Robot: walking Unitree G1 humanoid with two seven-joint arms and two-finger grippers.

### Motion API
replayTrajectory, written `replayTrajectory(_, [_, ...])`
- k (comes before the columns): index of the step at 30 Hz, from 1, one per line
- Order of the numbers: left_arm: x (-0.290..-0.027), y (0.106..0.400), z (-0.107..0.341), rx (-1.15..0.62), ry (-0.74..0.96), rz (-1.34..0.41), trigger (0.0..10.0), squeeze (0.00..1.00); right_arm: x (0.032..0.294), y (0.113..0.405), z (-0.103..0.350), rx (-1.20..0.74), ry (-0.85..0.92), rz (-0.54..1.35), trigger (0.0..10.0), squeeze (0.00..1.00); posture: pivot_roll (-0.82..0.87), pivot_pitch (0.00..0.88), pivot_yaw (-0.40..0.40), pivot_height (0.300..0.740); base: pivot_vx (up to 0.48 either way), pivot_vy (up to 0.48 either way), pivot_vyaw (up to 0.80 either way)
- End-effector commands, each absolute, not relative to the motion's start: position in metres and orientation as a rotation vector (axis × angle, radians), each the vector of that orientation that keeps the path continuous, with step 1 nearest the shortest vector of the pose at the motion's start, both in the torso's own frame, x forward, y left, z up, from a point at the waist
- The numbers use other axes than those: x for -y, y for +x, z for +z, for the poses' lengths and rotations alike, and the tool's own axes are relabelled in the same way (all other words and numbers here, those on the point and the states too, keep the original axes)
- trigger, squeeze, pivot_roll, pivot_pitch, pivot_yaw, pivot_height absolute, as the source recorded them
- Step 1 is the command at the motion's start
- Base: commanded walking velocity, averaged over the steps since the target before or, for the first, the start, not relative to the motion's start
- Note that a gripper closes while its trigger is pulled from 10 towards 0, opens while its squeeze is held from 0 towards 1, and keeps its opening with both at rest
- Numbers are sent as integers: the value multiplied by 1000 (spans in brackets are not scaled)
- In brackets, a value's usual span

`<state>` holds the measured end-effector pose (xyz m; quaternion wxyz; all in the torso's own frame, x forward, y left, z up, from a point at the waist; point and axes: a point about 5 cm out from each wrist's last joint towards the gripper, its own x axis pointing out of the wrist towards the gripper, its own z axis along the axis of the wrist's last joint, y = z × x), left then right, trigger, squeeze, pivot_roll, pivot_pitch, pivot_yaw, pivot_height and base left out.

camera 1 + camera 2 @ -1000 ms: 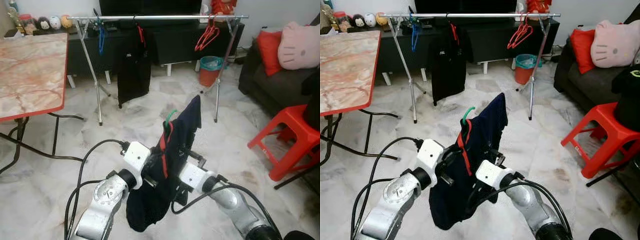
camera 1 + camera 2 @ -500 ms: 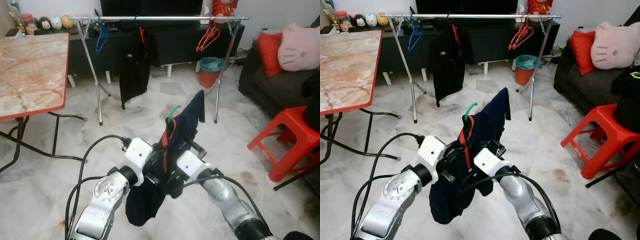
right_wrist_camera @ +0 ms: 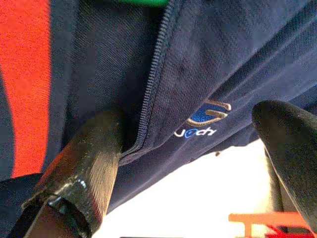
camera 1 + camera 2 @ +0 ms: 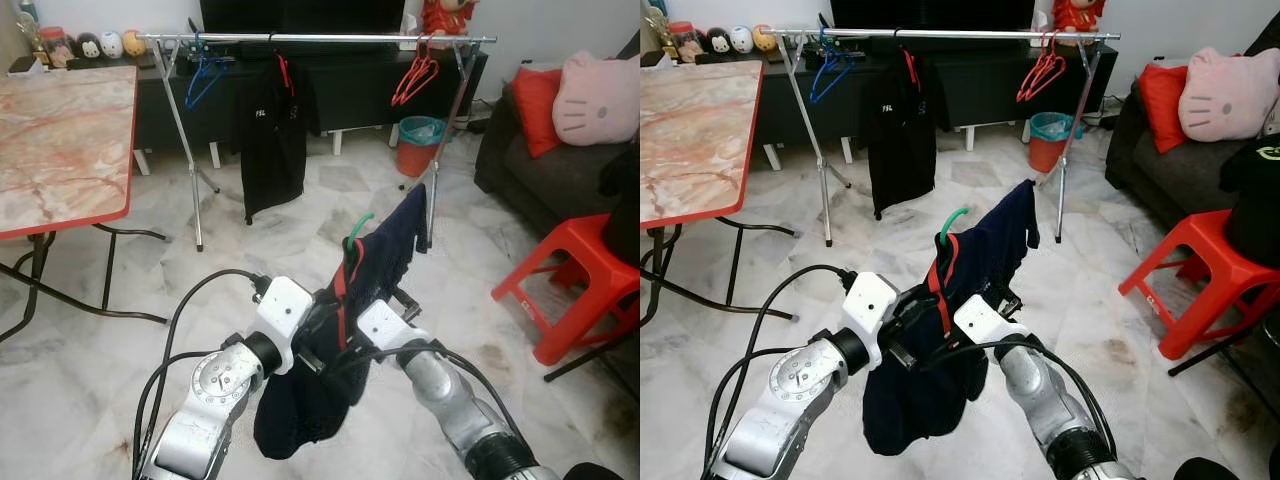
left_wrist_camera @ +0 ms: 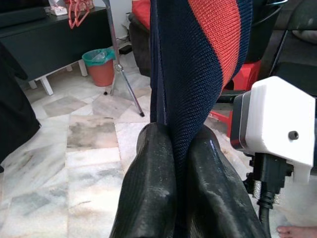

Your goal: Hang hanger

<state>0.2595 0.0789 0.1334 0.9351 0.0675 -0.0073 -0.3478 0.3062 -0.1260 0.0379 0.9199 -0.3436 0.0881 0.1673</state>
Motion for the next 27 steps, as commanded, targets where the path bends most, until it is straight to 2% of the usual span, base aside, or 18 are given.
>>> replayTrajectory(1, [-74,260,149,76,141,-734,10000,0,128,311,42,-177,-704,318,10000,0,139,0,-67,740,0,0,0])
replayTrajectory(13, [-74,257,151,74,134,-753,10000,0,118,320,59,-37,-693,286,10000,0,153,0,-67,740,0,0,0])
replayTrajectory(18, [-75,257,152,71,135,-757,10000,0,126,324,57,-66,-727,226,10000,0,161,0,-69,740,0,0,0])
replayTrajectory(22, [-75,255,150,62,135,-767,10000,0,142,327,57,-86,-728,107,10000,0,162,0,-70,740,0,0,0])
replayTrajectory(27, [-74,254,149,58,134,-771,10000,0,142,328,59,-64,-727,104,9686,0,159,0,-71,740,0,0,0])
